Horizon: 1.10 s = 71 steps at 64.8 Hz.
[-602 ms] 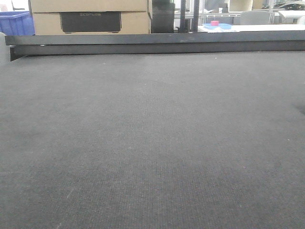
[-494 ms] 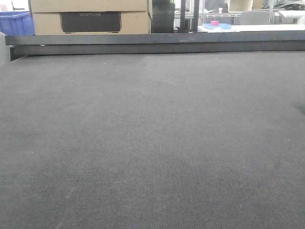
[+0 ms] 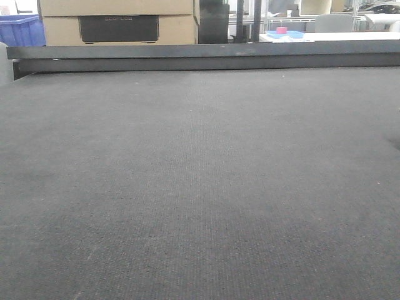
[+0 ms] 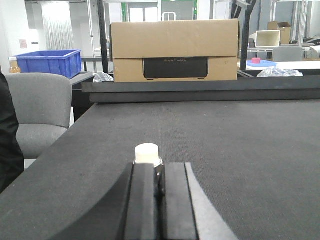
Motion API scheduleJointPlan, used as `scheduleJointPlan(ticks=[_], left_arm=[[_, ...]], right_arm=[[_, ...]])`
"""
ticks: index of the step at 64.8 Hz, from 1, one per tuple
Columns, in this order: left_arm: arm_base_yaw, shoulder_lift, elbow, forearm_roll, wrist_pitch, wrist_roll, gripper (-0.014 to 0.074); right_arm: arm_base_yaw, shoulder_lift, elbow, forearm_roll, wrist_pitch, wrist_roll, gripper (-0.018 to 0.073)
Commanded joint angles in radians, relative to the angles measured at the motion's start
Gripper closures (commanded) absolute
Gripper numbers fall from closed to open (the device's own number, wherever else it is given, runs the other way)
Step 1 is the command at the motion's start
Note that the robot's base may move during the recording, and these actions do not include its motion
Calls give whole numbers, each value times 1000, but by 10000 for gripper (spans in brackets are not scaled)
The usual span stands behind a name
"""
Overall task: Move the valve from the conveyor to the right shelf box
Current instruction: 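Lower both grippers toward the white-capped silver valves on the conveyor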
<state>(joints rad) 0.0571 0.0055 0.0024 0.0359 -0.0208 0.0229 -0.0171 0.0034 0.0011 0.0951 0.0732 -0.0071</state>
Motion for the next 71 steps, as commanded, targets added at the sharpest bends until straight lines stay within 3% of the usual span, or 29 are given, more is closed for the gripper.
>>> scheduleJointPlan(ticks=[1, 15, 23, 28, 35, 44, 48, 52, 65, 68, 71], left_arm=[[3, -6, -2, -7, -29, -8, 707], [3, -6, -2, -7, -43, -8, 707], [3, -6, -2, -7, -160, -8, 707], [3, -6, -5, -7, -190, -8, 707], [3, -6, -103, -7, -136, -8, 707], [3, 44, -327, -7, 85, -8, 687], [3, 106, -434, -7, 220, -8, 619], [3, 170, -543, -7, 336, -8, 494], [3, 396, -781, -20, 568, -8, 93], [6, 460, -827, -27, 636, -11, 50], [5, 520, -863, -27, 695, -43, 30]], right_arm=[[2, -3, -1, -2, -41, -2, 722], [2, -3, -1, -2, -68, -2, 722], [2, -3, -1, -2, -165, -2, 722], [2, -3, -42, -2, -154, -2, 722], [2, -3, -183, -2, -73, -2, 722], [2, 14, -360, -2, 40, -2, 706], [2, 58, -434, -2, 67, -2, 631], [2, 100, -486, -2, 81, -2, 537], [2, 272, -621, -7, 116, -2, 54], [2, 306, -629, -47, 133, -2, -13], [2, 349, -629, -74, 137, -2, -9]])
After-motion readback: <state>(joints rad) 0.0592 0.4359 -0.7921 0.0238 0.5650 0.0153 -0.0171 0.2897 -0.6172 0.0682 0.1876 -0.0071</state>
